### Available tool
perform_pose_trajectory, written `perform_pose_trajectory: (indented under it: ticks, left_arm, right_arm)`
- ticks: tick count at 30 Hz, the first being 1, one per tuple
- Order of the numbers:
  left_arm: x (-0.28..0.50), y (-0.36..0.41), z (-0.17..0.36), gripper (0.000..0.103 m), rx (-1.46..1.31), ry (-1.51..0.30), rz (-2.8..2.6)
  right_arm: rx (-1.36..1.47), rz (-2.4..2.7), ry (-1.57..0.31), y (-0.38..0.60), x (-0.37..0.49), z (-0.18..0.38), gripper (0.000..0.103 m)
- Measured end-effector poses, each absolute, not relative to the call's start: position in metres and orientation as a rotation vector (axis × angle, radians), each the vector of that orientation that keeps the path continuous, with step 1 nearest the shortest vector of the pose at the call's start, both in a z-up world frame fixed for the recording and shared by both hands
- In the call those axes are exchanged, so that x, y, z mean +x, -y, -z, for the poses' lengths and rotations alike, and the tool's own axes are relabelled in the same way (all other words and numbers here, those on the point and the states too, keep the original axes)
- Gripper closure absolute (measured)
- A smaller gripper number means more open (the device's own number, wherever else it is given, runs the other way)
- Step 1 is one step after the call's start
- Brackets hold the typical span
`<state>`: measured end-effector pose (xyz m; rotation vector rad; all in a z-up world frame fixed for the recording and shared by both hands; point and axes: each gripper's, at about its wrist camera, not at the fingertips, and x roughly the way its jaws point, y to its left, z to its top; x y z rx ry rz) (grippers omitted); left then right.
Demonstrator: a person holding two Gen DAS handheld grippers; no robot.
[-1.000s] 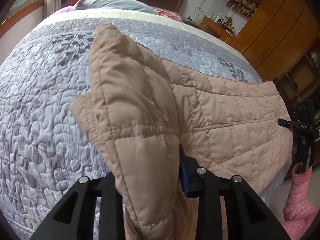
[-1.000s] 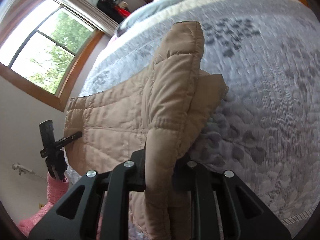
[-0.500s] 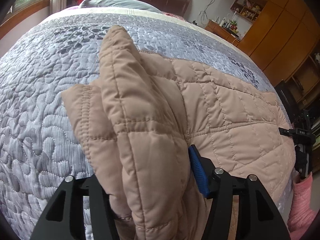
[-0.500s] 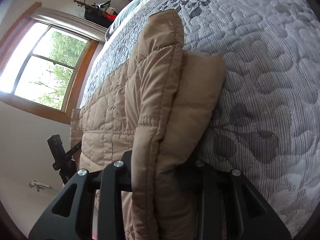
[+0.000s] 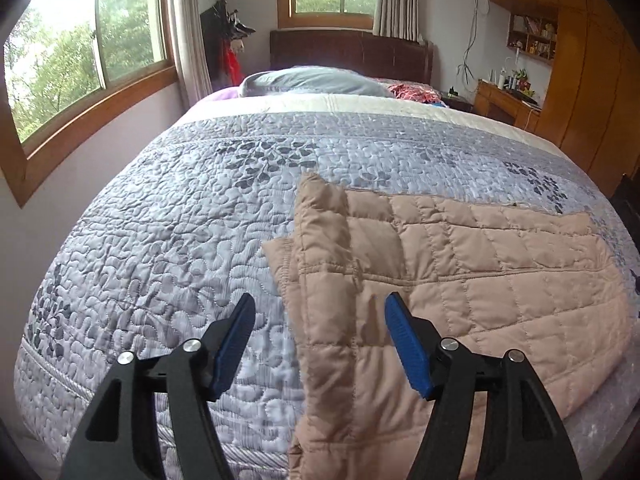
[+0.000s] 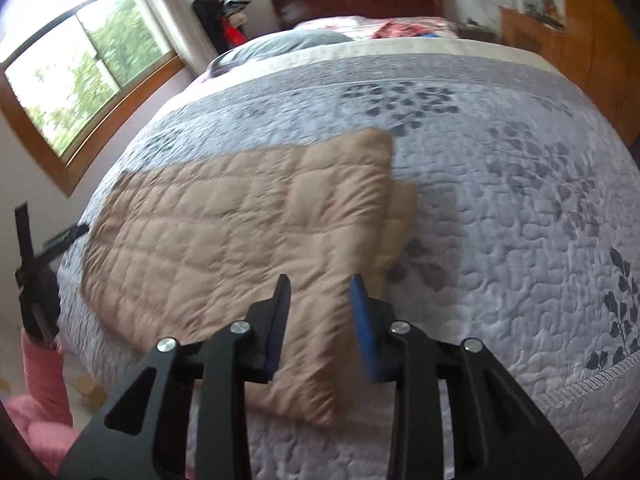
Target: Fold large clothes
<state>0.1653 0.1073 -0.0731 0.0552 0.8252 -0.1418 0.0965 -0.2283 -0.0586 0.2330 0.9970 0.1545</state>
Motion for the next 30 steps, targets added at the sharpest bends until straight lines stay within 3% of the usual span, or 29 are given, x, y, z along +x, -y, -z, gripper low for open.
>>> perform_pose_trajectory:
  ticks: [9, 16, 24, 27, 30]
  left_arm:
    - [0.140, -0.058, 0.093, 0.035, 0.073, -0.873, 0.244]
    - [0.144, -0.057, 0.126, 0.034, 0.095, -0.917, 0.208]
    - [0.139, -0.054, 0.129, 0.034, 0.110, -0.904, 0.184]
    - [0.138, -0.054, 0.128, 0.034, 0.113, -0.902, 0.181]
    - [0.137, -0.053, 0.126, 0.034, 0.116, -0.900, 0.175]
  right_arm:
    - [0.180, -0.174, -1.092, 0.203, 0.093, 0.084, 0.083]
    - [0.230, -0.139, -1.139, 0.216, 0.088, 0.120, 0.095]
    - [0.291, -0.134, -1.110, 0.220, 0.083, 0.128, 0.096]
    - [0.313, -0.146, -1.101, 0.222, 0.080, 0.117, 0.090]
    - [0.292, -0.149, -1.081, 0.218, 0.074, 0.102, 0.090]
